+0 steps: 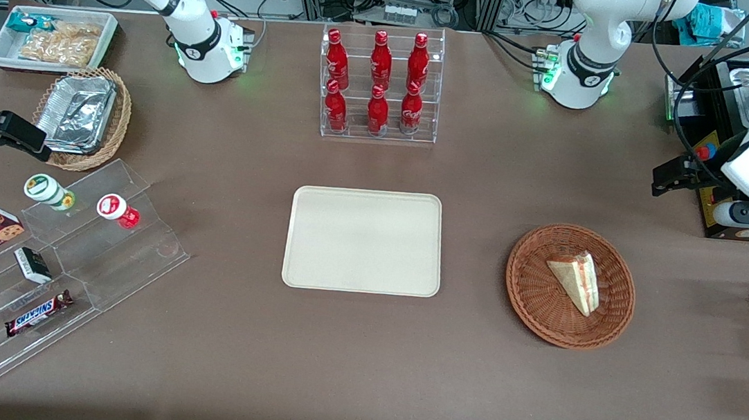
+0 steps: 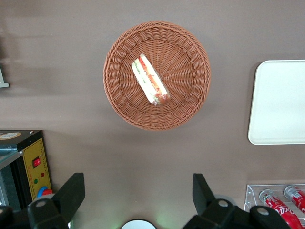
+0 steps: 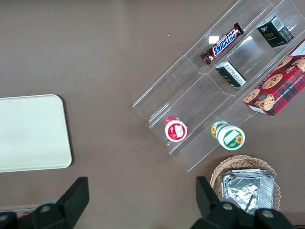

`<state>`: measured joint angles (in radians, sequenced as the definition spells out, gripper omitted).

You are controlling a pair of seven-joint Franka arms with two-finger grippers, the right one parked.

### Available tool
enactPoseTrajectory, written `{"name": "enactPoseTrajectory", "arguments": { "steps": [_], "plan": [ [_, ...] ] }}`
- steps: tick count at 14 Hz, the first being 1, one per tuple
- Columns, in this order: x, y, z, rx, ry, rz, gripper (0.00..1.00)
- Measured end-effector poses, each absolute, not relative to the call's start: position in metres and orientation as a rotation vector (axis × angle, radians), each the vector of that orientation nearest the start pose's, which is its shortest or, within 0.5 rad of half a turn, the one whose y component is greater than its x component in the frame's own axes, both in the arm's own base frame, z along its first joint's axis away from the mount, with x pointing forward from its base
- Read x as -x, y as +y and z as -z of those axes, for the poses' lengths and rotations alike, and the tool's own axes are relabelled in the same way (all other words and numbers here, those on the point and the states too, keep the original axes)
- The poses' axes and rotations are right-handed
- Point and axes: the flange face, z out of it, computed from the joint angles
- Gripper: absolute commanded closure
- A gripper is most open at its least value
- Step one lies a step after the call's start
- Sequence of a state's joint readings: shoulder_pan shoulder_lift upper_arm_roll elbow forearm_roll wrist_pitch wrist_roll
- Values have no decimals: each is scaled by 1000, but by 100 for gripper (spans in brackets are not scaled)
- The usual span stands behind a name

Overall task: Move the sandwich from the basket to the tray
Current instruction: 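Move the left gripper over the wrapped sandwich in the wicker basket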

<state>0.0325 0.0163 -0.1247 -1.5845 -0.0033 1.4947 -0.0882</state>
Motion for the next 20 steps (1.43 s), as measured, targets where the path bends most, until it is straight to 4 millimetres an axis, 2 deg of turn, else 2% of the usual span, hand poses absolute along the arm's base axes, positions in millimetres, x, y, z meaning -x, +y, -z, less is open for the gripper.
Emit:
{"name": "enactPoseTrajectory", "arguments": {
  "steps": [3, 5, 9, 13, 17, 20],
  "plan": [
    [-548, -50, -597, 3131, 11, -189, 0],
    [-548, -50, -574, 3123, 11, -253, 0],
    [-559, -49, -488, 3124, 7, -277, 0],
    [-558, -43, -410, 3138, -21, -186, 0],
    [-549, -37, -364, 3136, -271, -51, 0],
    [-542, -38, -346, 3103, -553, -7, 0]
  ]
}}
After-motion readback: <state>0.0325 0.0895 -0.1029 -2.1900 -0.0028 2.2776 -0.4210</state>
